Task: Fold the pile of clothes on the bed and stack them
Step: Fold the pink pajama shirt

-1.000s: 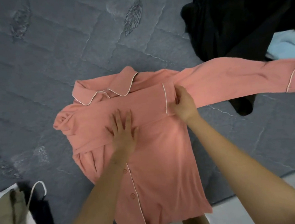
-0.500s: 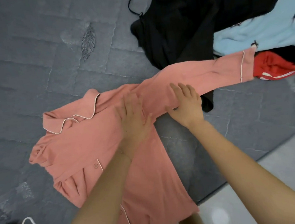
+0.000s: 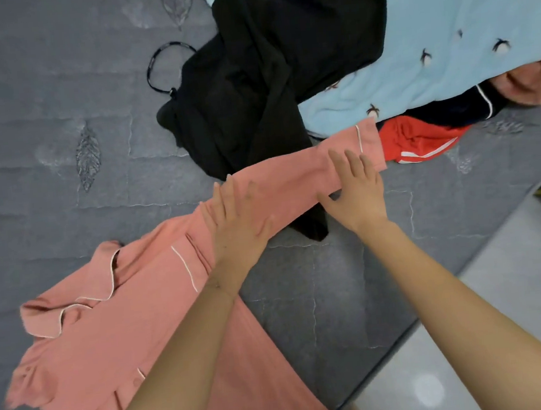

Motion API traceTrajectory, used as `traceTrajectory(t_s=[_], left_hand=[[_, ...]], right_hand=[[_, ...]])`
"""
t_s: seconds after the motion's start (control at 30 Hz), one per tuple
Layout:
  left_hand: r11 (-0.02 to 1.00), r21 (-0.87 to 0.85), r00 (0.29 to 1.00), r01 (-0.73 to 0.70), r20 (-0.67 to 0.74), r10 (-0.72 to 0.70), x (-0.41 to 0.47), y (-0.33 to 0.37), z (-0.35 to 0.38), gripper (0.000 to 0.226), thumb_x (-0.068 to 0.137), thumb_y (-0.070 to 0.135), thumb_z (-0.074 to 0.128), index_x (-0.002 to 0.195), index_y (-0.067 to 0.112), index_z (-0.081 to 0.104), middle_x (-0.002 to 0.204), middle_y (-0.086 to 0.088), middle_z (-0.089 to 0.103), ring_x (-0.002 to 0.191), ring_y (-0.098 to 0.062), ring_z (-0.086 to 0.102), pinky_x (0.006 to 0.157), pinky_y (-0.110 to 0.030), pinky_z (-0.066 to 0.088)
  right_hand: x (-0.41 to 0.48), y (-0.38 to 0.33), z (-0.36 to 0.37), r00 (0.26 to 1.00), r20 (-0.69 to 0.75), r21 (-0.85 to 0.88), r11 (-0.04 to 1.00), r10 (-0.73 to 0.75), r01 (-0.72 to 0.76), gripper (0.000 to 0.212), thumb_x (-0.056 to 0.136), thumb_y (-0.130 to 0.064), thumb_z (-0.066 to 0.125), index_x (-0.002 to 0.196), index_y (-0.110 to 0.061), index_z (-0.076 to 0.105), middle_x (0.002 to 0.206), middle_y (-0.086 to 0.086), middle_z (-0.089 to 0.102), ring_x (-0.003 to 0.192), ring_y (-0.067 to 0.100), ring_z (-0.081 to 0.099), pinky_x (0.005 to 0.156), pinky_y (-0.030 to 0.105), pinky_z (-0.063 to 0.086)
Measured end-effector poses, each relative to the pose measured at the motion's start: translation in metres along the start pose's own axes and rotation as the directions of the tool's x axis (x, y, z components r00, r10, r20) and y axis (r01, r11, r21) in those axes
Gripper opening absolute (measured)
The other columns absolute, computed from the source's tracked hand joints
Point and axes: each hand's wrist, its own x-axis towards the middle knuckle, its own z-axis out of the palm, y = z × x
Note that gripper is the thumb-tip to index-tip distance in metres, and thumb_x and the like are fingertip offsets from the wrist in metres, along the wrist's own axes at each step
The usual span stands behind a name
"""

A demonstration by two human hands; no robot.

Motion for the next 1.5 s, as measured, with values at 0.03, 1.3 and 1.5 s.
traceTrajectory(t_s=[0.03,1.3,1.5], left_hand=[[1.000,0.003,1.000,-0.016,0.004,0.016,0.007,0.008,0.001,0.080,0.094,0.054,0.047,0.153,0.026,0.002,0.161,-0.012,0.011,0.148,-0.037,0.007,0.115,-0.056,-0.004],[-0.021,-0.949,0.850,0.314,0.291,-0.440,-0.068,-0.079,-0.032,0.017,0.102,0.029,0.047,0.102,0.013,0.053,0.099,-0.009,0.065,0.086,-0.019,0.067,0.071,-0.038,0.058],[0.139,-0.928,0.813,0.345,0.221,-0.538,-0.125,-0.167,-0.026,0.010,0.100,0.007,0.047,0.092,0.010,0.050,0.077,-0.003,0.054,0.065,-0.011,0.047,0.058,-0.027,0.039]], right_hand=[[0.006,0.006,-0.004,1.000,0.004,0.005,1.000,0.014,-0.014,0.080,0.088,-0.041,0.061,0.154,-0.024,0.020,0.161,0.006,0.016,0.148,0.029,0.008,0.118,0.048,0.016],[-0.055,-0.194,0.062,0.855,0.413,0.598,0.801,-0.314,0.006,0.027,0.098,-0.008,0.043,0.113,-0.010,0.066,0.113,-0.001,0.067,0.104,0.016,0.059,0.089,0.019,0.043],[-0.107,-0.247,0.101,0.754,0.480,0.576,0.809,-0.449,0.115,0.037,0.092,0.008,0.040,0.127,-0.002,0.049,0.124,0.010,0.061,0.115,0.020,0.057,0.094,0.021,0.043]])
